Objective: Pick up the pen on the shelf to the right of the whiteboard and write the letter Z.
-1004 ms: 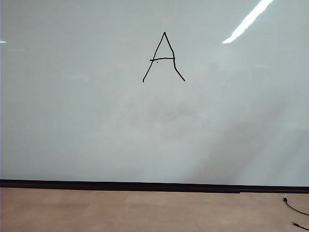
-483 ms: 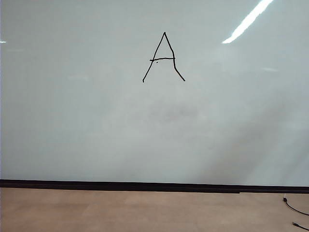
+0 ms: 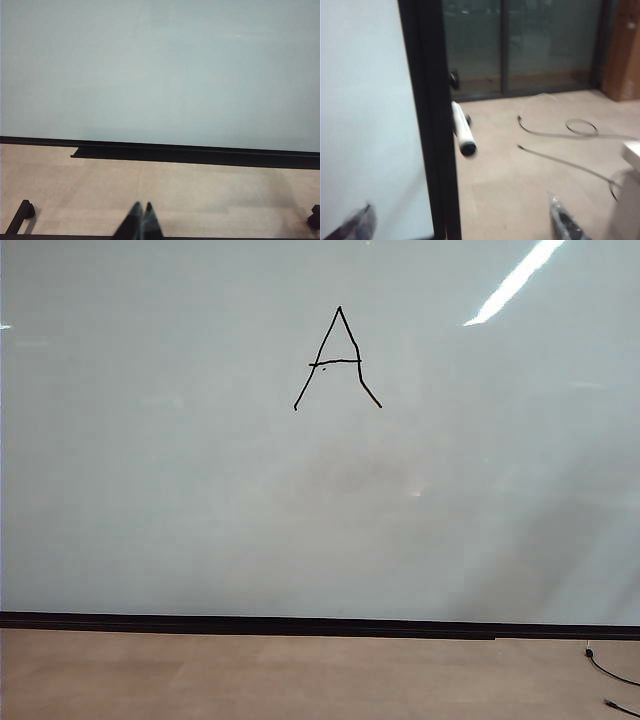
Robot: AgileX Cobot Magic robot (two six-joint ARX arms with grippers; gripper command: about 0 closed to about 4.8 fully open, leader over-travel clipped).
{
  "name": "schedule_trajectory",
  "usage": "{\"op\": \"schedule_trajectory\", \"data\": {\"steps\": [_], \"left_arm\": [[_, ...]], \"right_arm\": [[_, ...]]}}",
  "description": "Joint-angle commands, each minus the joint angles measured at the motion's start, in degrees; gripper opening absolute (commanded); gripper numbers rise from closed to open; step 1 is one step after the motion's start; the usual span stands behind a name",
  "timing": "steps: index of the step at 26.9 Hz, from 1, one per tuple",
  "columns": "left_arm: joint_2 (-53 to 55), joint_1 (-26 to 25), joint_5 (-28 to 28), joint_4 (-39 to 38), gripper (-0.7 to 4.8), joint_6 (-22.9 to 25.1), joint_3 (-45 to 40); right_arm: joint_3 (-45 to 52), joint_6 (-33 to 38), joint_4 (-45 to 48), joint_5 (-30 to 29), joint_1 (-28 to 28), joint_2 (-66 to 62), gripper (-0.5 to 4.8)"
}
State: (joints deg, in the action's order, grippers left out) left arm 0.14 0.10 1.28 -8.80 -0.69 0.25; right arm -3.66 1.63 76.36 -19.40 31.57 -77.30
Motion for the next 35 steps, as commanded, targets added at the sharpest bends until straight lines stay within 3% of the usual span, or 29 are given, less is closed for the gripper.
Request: {"op": "schedule_trajectory", "data": {"steps": [1, 8, 15, 24, 35], "left_arm": [[0.04, 0.0, 0.0, 0.57, -0.05, 0.24, 0.13], [0.04, 0.0, 0.02, 0.61, -0.04, 0.24, 0.13], [0.04, 0.0, 0.0, 0.61, -0.04, 0.24, 0.13], [0.04, 0.0, 0.02, 0.61, -0.04, 0.24, 0.13], [0.04, 0.0, 0.02, 0.61, -0.04, 0.24, 0.13]], "right_arm": [[-5.35, -0.7, 4.72, -4.28, -0.02, -8.52, 4.79], [-15.91, -3.1, 4.7, -6.71, -0.15, -18.67, 4.79], [-25.05, 1.97, 4.42, -9.27, -0.55, -28.17, 4.79], [-29.94, 3.17, -2.03, -12.17, -1.31, -29.97, 4.6], [-30.27, 0.68, -2.84, -13.14, -1.29, -29.97, 3.04]]}}
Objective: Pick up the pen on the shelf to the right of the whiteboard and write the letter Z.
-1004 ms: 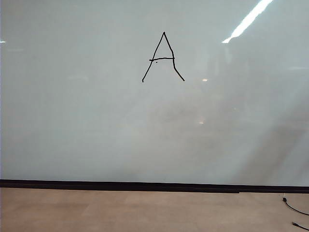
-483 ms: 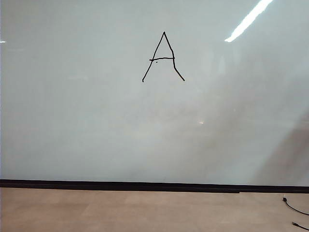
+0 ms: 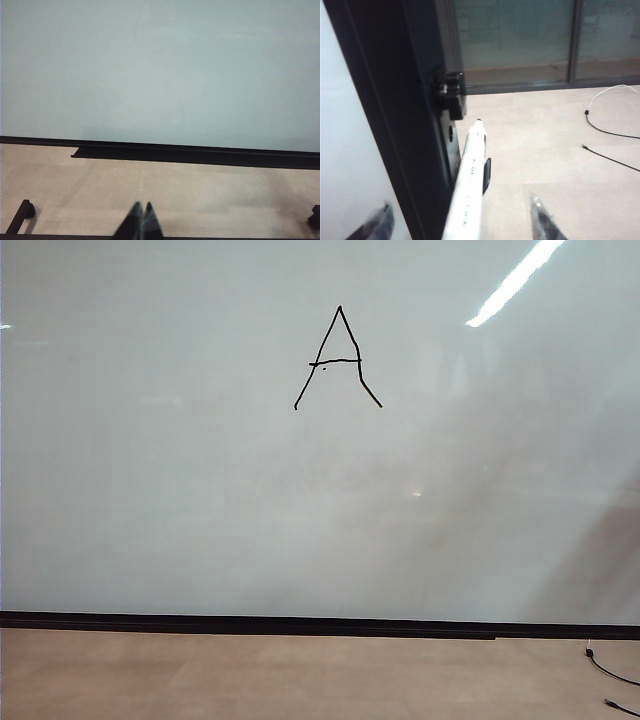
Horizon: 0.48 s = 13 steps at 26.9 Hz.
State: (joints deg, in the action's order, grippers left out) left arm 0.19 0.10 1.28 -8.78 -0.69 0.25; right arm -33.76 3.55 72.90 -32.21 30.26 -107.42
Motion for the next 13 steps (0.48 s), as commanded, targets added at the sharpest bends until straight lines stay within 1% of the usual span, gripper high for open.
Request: {"op": "schedule_trajectory", "data": {"steps": [1, 9, 10, 11, 13], "left_arm": [[0.0, 0.0, 0.0, 0.59, -0.05, 0.24, 0.13], [0.0, 0.0, 0.02, 0.59, -0.04, 0.24, 0.13], [0.0, 0.0, 0.02, 0.61, -0.05, 0.24, 0.13], [0.0, 0.0, 0.0, 0.57, -0.05, 0.24, 0.13], [0.0, 0.0, 0.02, 0.59, -0.05, 0.24, 0.13]], "right_arm": [[-0.17, -1.53, 0.59, -0.33, 0.02, 0.15, 3.05], [-1.42, -5.77, -1.22, -1.16, 0.02, 0.13, 3.04], [-1.42, -5.79, -1.22, -1.14, 0.02, 0.13, 3.01], [-1.42, -5.99, -1.22, -1.16, 0.02, 0.13, 2.81], [-1.44, -6.38, -1.25, -1.14, 0.02, 0.13, 2.69]]}}
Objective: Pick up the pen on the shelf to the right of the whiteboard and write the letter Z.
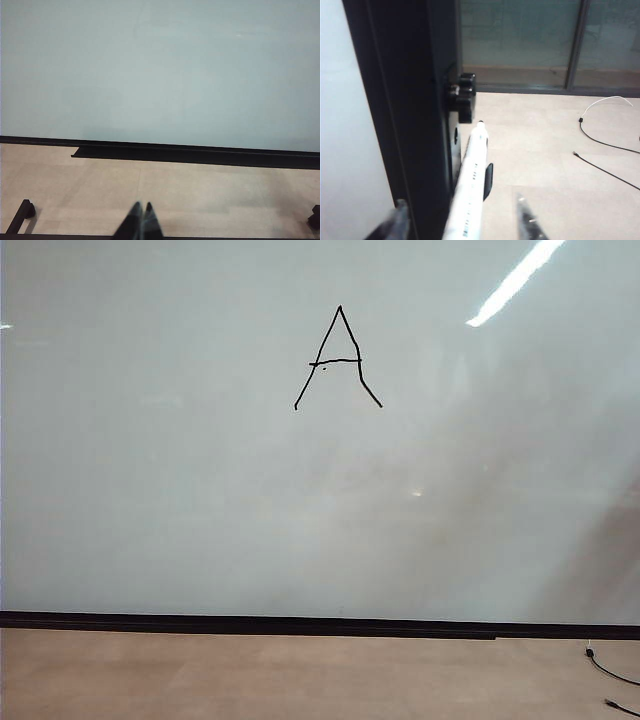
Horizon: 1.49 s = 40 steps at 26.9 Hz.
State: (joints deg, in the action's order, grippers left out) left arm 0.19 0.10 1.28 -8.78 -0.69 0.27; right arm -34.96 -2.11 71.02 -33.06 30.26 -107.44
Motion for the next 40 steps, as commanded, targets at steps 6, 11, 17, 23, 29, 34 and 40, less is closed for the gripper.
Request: {"op": "schedule_trajectory", "data": {"steps": [6, 11, 17, 23, 29, 34, 40], "left_arm": [[0.0, 0.0, 0.02, 0.59, -0.04, 0.24, 0.11], [0.0, 0.0, 0.02, 0.59, -0.04, 0.24, 0.11], [0.0, 0.0, 0.02, 0.59, -0.04, 0.24, 0.11], [0.0, 0.0, 0.02, 0.59, -0.05, 0.24, 0.11], [0.0, 0.0, 0.02, 0.59, -0.04, 0.24, 0.11], [0.0, 0.0, 0.02, 0.59, -0.05, 0.24, 0.11], [0.0, 0.0, 0.0, 0.59, -0.04, 0.24, 0.11]], "right_arm": [[-0.28, -1.14, 0.57, -0.07, 0.0, 0.15, 2.37], [-0.28, -1.16, 0.5, 0.11, 0.0, 0.15, 2.06], [-0.28, -1.16, -1.49, 0.11, -0.24, 0.15, 1.98], [-0.28, -1.07, 0.42, 0.07, -0.33, 0.15, 1.98], [-0.28, -0.9, 0.81, 0.09, -0.33, 0.15, 1.97], [-0.28, -0.92, 0.81, 0.02, -0.33, 0.15, 0.65], [-0.28, -0.92, 1.11, -0.61, -0.37, 0.15, -0.09]]}}
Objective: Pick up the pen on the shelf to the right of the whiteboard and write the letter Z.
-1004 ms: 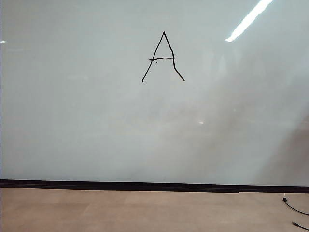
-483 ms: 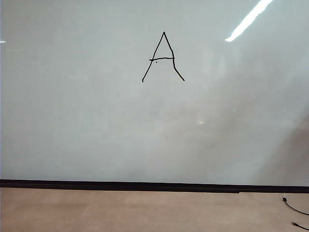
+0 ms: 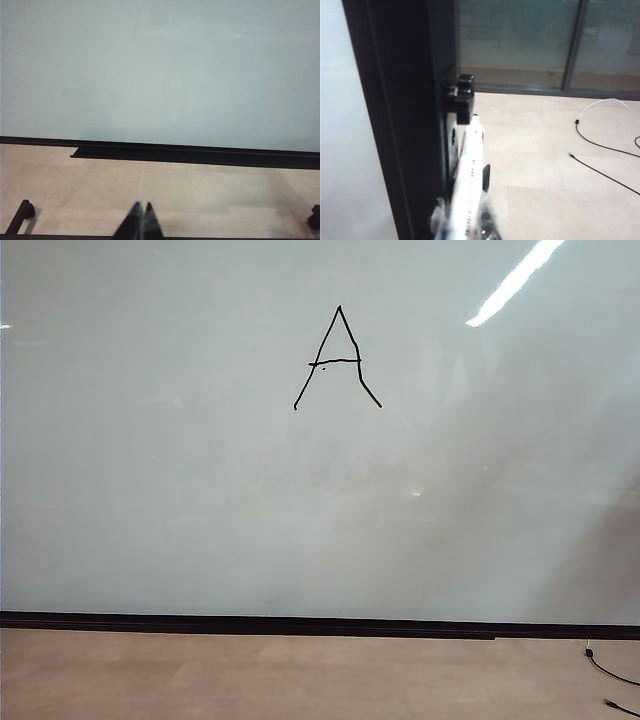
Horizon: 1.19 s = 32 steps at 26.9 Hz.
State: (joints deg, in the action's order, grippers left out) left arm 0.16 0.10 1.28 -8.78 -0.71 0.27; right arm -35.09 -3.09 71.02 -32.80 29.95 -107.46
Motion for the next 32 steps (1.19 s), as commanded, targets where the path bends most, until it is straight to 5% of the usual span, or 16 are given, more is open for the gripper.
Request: {"op": "schedule_trajectory", "data": {"steps": [1, 15, 26, 32], "left_arm": [[0.02, 0.0, 0.02, 0.59, -0.04, 0.26, 0.11], [0.02, 0.0, 0.0, 0.59, -0.04, 0.26, 0.11], [0.02, 0.0, 0.02, 0.61, -0.04, 0.26, 0.11], [0.02, 0.02, 0.04, 0.61, -0.05, 0.26, 0.11]], "right_arm": [[-0.15, 0.09, 1.33, -1.05, -0.07, 0.17, -0.09], [0.81, 1.57, 5.42, 8.87, -0.44, 0.72, -0.09], [18.38, -0.7, 6.01, 39.3, -10.99, 17.68, -0.09], [22.4, -2.16, -6.4, 45.03, -19.61, 31.65, -0.09]]}}
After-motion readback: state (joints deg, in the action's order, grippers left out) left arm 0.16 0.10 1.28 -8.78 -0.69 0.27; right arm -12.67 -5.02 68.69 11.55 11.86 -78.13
